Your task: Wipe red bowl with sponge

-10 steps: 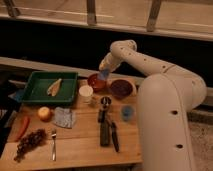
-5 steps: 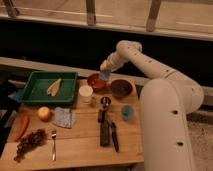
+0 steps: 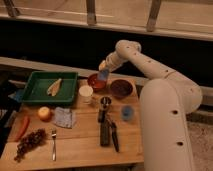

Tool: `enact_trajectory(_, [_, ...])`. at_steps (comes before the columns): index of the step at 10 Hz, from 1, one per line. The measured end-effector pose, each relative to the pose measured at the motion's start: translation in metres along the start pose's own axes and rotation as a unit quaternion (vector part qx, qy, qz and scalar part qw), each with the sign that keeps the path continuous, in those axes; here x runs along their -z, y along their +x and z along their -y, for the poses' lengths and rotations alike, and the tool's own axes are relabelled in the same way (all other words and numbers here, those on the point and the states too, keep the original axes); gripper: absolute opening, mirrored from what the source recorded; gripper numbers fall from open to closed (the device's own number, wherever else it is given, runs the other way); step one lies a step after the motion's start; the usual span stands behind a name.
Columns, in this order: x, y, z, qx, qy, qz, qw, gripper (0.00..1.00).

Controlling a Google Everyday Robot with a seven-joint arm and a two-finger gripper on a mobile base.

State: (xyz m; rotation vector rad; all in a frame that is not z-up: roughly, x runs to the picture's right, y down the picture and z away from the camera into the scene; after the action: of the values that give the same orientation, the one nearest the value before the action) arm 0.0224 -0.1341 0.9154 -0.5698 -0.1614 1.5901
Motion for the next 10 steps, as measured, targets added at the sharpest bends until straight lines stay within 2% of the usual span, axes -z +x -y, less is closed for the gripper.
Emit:
enact_trajectory(3, [-0.008, 0.005, -0.004, 0.011, 0.005, -0.002, 0.9999, 0.0])
enact_trajectory(7, [-0.046, 0.008, -0.05, 0.051, 0.009, -0.004, 0.9986, 0.0])
enact_trajectory(8, [-0.047, 0.007, -0.053, 0.055, 0.01, -0.002, 0.9984, 0.0])
enact_trajectory(10, [-0.054, 0.01, -0.049, 0.063, 0.026, -0.003, 0.9977, 0.0])
